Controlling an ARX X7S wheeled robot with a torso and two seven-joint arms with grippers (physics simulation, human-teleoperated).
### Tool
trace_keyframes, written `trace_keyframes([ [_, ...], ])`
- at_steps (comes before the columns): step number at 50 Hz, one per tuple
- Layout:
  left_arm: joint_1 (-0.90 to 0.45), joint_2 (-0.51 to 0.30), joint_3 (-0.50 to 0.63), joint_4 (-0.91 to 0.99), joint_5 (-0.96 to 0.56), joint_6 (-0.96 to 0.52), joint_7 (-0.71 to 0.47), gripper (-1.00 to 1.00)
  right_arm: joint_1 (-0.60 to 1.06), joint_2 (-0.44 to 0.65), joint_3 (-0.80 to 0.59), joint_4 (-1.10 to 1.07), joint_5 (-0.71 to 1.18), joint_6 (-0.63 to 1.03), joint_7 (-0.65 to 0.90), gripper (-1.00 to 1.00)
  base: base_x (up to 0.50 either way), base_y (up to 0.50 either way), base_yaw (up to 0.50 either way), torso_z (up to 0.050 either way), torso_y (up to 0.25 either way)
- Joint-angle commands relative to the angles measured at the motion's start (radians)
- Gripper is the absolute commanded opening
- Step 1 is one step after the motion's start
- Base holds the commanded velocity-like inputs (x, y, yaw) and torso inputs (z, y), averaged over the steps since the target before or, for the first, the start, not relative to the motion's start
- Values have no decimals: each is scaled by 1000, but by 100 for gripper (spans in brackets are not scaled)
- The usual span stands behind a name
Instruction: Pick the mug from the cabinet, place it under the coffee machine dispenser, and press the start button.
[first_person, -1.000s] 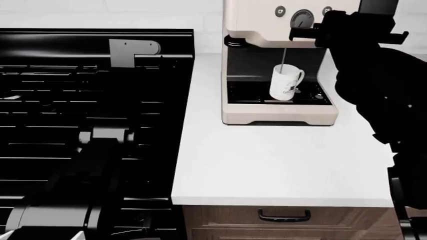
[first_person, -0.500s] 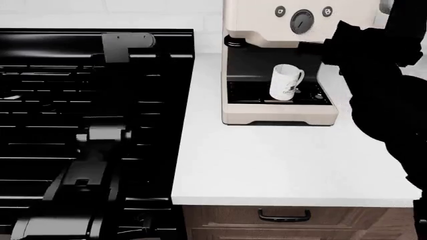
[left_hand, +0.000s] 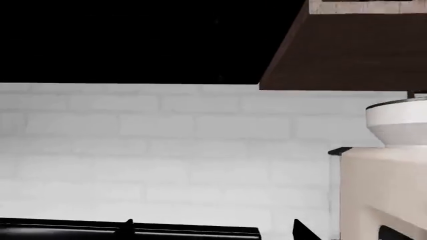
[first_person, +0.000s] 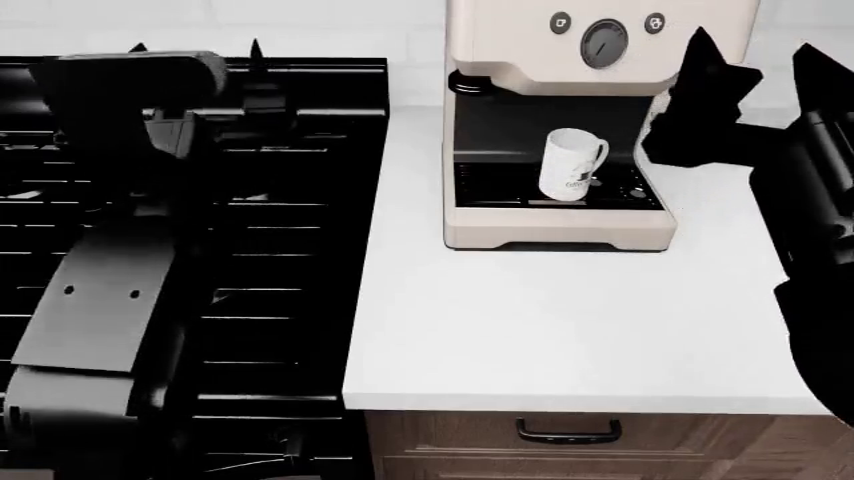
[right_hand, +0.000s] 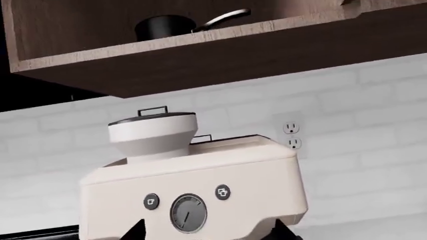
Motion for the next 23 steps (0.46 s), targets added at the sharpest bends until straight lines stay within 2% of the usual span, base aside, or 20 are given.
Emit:
trace_keyframes([
  [1,261,-28,-59,463,-46,-27,-17,100,-239,15,92,-214,-88,-95,11,100,0,0,0,0,0],
  [5,384,-16,-107,569,-73,35,-18,100,-352,-7,89,-252,-186,-137,-17,100,0,0,0,0,0],
  [11,500,-2,-160,669,-118,101,-16,100,-471,-28,96,-293,-251,-190,-50,100,0,0,0,0,0],
  [18,561,-1,-186,717,-170,142,-14,100,-524,-38,100,-311,-297,-229,-78,100,0,0,0,0,0],
  [23,580,-27,-154,734,-182,160,-40,100,-568,-17,140,-359,-269,-253,-67,100,0,0,0,0,0],
])
